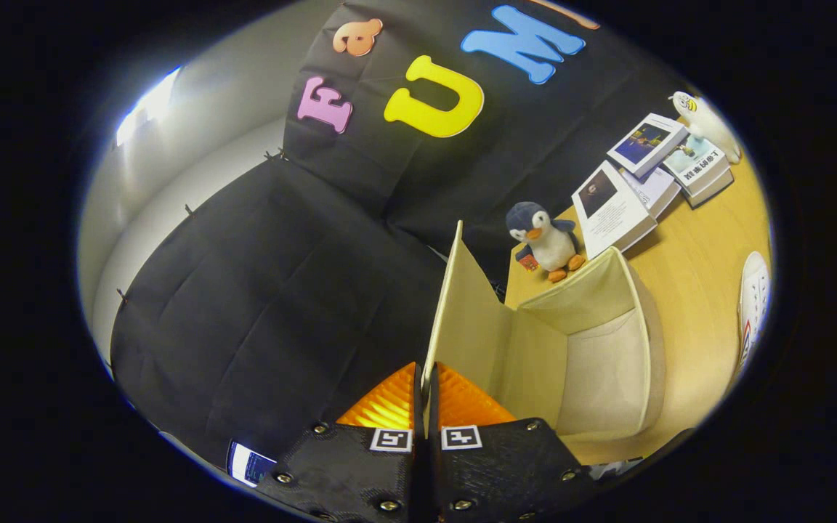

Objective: Open the storage box then place both shoes into the box .Put the left shoe in first, then the right shoe, with the right side of both shoes facing outward in a uniform manner.

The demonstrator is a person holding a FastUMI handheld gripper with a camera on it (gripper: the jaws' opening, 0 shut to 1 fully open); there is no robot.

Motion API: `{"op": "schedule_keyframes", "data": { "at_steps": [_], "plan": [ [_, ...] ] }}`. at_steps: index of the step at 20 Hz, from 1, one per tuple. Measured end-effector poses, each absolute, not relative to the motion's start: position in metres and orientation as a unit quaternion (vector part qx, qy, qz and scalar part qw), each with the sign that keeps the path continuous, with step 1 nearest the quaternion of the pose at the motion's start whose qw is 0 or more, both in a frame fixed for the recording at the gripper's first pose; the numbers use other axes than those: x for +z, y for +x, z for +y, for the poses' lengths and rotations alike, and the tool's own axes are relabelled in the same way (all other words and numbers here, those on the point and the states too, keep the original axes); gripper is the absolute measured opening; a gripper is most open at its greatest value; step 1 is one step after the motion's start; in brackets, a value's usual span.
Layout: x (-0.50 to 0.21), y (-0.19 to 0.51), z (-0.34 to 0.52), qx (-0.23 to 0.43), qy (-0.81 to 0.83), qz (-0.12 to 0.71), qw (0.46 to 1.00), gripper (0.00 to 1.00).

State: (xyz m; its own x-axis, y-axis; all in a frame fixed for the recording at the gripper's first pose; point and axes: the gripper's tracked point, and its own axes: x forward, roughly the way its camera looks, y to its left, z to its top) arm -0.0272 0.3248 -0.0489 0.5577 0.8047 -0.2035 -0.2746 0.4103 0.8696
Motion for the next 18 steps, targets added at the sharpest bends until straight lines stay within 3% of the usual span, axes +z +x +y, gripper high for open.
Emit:
{"op": "schedule_keyframes", "data": {
  "at_steps": [9, 11, 13, 14, 16, 18],
  "plan": [
    [-0.033, -0.038, 0.416, 0.380, 0.381, 0.310, 0.784, 0.00],
    [-0.039, -0.035, 0.432, 0.396, 0.355, 0.304, 0.790, 0.20],
    [-0.038, -0.037, 0.443, 0.412, 0.328, 0.299, 0.796, 0.22],
    [-0.038, -0.040, 0.445, 0.416, 0.316, 0.297, 0.799, 0.52],
    [-0.042, -0.040, 0.444, 0.417, 0.294, 0.295, 0.808, 0.81],
    [-0.047, -0.037, 0.432, 0.408, 0.280, 0.290, 0.819, 0.95]
  ]
}}
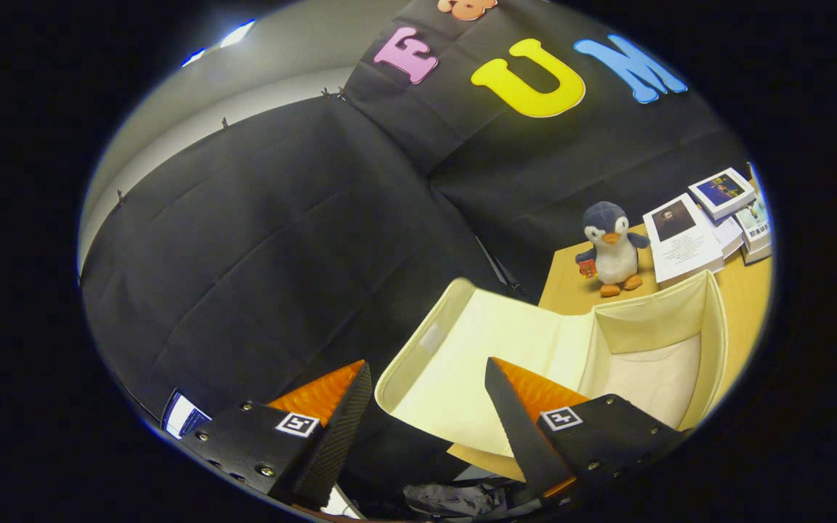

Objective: Open the storage box then place both shoes into the box .Put the left shoe in first, then the right shoe, with the right side of both shoes facing outward in a uniform manner.

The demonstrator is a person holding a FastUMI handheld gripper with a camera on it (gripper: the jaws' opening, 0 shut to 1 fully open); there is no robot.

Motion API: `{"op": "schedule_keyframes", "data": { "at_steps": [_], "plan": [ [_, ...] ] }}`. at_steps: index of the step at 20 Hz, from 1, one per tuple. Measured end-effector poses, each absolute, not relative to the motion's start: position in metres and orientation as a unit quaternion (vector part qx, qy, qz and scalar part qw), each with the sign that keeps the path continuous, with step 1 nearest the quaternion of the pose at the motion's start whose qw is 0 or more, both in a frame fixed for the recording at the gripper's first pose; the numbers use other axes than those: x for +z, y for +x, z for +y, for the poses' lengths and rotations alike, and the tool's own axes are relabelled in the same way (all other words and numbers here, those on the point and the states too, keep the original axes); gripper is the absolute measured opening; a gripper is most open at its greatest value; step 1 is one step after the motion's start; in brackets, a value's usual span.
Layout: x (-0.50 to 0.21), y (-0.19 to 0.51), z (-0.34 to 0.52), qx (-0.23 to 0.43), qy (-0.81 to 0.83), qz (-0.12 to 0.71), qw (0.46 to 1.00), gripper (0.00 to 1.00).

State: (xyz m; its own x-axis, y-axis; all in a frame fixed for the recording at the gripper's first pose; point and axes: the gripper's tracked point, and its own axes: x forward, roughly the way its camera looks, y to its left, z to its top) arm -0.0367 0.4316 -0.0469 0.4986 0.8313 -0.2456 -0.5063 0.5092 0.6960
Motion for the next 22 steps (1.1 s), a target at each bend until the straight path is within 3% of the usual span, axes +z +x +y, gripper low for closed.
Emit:
{"op": "schedule_keyframes", "data": {
  "at_steps": [11, 22],
  "plan": [
    [-0.071, 0.020, 0.234, 0.270, 0.143, 0.233, 0.923, 0.95],
    [-0.153, 0.044, 0.083, 0.153, 0.103, 0.272, 0.945, 0.96]
  ]
}}
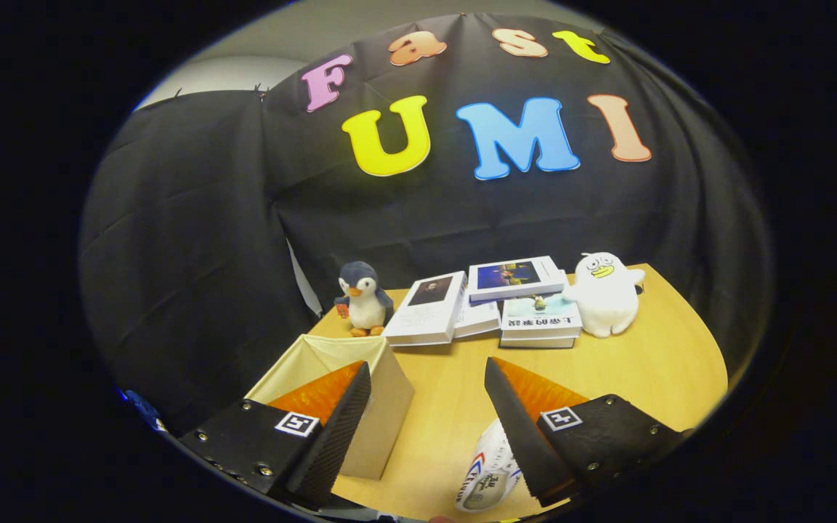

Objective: Open the storage box then place both shoes into the box .Put the left shoe in first, then the right shoe, with the right side of both shoes facing outward in a uniform manner.

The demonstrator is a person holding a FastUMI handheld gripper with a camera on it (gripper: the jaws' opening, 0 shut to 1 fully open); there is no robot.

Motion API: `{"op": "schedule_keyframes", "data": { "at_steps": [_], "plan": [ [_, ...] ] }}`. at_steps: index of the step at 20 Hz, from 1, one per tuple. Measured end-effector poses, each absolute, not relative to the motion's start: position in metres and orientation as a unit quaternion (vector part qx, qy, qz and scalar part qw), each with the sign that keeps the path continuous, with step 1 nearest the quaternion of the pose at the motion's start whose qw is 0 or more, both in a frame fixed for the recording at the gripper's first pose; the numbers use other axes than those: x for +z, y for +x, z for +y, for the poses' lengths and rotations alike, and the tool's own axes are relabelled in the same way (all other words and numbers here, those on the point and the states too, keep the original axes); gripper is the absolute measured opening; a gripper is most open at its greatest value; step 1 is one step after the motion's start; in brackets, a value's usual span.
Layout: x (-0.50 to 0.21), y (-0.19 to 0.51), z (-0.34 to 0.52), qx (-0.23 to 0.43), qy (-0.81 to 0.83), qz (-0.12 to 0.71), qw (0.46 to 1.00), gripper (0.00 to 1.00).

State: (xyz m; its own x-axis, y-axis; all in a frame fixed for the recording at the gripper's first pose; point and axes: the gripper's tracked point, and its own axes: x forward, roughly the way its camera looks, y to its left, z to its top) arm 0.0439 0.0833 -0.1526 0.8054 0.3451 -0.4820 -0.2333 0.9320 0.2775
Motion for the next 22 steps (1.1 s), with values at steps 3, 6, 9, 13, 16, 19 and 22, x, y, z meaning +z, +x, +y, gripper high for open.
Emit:
{"op": "schedule_keyframes", "data": {
  "at_steps": [3, 6, 9, 13, 16, 19, 22],
  "plan": [
    [-0.185, 0.042, 0.057, 0.128, 0.105, 0.296, 0.941, 0.96],
    [-0.218, 0.039, 0.036, 0.108, 0.113, 0.319, 0.935, 0.96],
    [-0.247, 0.031, 0.028, 0.102, 0.135, 0.349, 0.922, 0.96],
    [-0.284, 0.020, 0.020, 0.099, 0.129, 0.390, 0.907, 0.95],
    [-0.311, 0.011, 0.016, 0.100, 0.122, 0.422, 0.893, 0.96],
    [-0.335, 0.001, 0.016, 0.102, 0.113, 0.457, 0.876, 0.96],
    [-0.357, -0.011, 0.012, 0.103, 0.095, 0.492, 0.859, 0.94]
  ]
}}
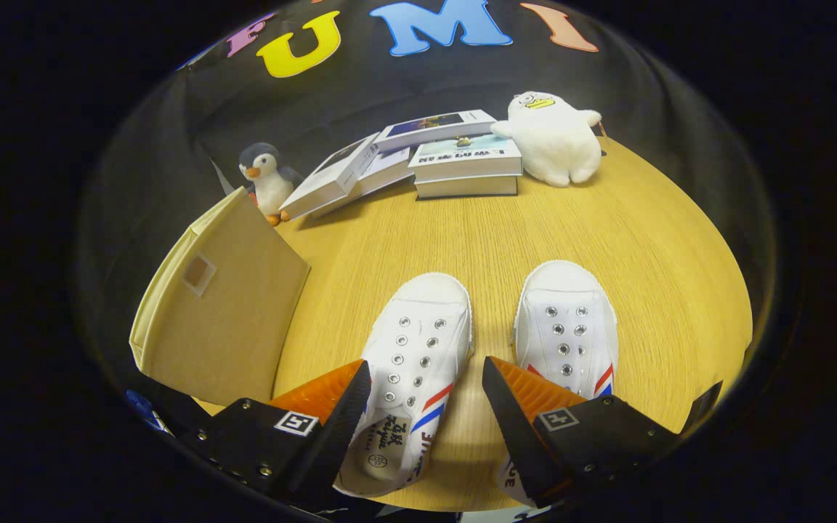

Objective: Open the storage box then place both shoes into the box .Put the left shoe in first, then the right shoe, with the right side of both shoes facing outward in a uniform manner.

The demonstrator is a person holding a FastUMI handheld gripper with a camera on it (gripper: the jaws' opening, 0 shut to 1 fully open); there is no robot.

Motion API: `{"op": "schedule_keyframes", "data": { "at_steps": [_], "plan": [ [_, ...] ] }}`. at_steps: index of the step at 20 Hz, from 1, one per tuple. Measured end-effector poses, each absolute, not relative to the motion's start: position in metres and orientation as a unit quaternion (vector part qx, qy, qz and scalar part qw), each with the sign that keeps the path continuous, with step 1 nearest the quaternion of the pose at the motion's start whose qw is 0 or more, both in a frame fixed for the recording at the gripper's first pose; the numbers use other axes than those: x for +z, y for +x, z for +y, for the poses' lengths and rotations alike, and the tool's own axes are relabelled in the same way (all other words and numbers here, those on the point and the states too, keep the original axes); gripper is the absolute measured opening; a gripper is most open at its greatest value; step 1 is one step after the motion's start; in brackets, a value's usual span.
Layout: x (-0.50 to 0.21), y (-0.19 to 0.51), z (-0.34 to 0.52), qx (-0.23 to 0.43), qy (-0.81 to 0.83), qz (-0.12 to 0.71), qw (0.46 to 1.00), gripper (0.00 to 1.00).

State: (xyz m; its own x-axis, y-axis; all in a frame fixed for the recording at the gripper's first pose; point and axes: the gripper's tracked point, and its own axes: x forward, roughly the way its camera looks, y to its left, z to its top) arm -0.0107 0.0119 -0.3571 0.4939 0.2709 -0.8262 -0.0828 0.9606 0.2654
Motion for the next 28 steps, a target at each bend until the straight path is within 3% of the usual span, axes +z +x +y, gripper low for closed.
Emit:
{"op": "schedule_keyframes", "data": {
  "at_steps": [1, 2, 3, 8, 10, 11, 13, 14, 15, 28],
  "plan": [
    [-0.362, -0.012, 0.009, 0.099, 0.089, 0.502, 0.855, 0.92],
    [-0.365, -0.013, 0.005, 0.097, 0.085, 0.506, 0.853, 0.80],
    [-0.367, -0.013, 0.004, 0.096, 0.086, 0.510, 0.851, 0.76],
    [-0.377, -0.016, 0.017, 0.113, 0.112, 0.527, 0.835, 0.71],
    [-0.377, -0.014, 0.016, 0.112, 0.125, 0.534, 0.829, 0.45],
    [-0.379, -0.017, 0.009, 0.104, 0.127, 0.541, 0.825, 0.45],
    [-0.381, -0.018, 0.014, 0.093, 0.156, 0.549, 0.816, 0.26],
    [-0.369, -0.012, 0.005, 0.068, 0.186, 0.543, 0.816, 0.26],
    [-0.381, -0.014, 0.008, 0.060, 0.204, 0.559, 0.802, 0.02],
    [-0.277, 0.009, 0.038, 0.067, 0.295, 0.512, 0.804, 0.02]
  ]
}}
